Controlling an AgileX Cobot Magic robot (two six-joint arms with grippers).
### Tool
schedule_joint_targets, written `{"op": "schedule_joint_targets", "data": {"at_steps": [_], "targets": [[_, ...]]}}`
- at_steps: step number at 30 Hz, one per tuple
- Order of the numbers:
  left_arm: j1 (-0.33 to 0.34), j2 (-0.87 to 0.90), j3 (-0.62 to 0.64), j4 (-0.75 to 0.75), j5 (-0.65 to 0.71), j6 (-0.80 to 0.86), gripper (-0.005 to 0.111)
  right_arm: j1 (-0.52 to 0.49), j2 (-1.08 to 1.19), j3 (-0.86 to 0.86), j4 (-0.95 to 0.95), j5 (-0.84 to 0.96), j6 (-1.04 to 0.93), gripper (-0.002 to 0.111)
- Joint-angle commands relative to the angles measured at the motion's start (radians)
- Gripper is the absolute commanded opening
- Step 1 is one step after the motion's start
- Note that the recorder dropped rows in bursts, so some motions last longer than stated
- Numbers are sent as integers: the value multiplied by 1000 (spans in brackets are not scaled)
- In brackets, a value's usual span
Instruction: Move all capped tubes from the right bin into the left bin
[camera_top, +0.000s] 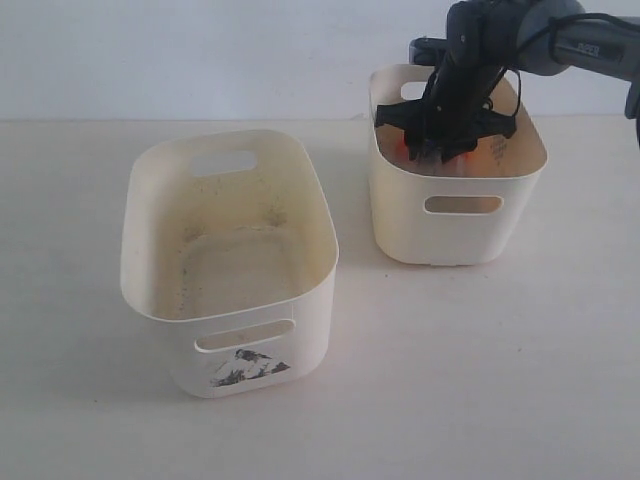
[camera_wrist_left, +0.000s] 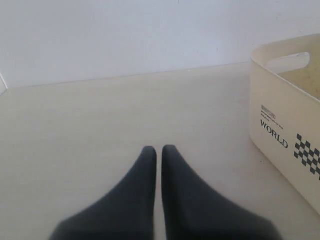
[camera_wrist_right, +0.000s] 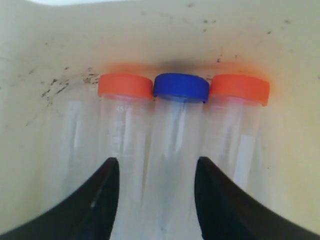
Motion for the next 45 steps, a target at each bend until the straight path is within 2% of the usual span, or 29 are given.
{"op": "schedule_joint_targets", "data": {"at_steps": [1, 29, 31, 33, 36, 45], "targets": [[1, -2, -4, -11, -9, -12, 4, -7, -3, -3, -20, 4, 4, 46], [1, -2, -4, -11, -9, -12, 4, -7, 98, -3, 1, 109, -8, 45], [1, -2, -4, -11, -9, -12, 4, -7, 99, -3, 1, 112, -8, 40], [1, -2, -4, -11, -9, -12, 4, -7, 99, -3, -1, 114, -18, 27], [1, -2, -4, -11, -9, -12, 4, -7, 99, -3, -1, 116, -35, 14], [1, -2, -4, -11, -9, -12, 4, -7, 99, -3, -1, 118, -35, 12]]}}
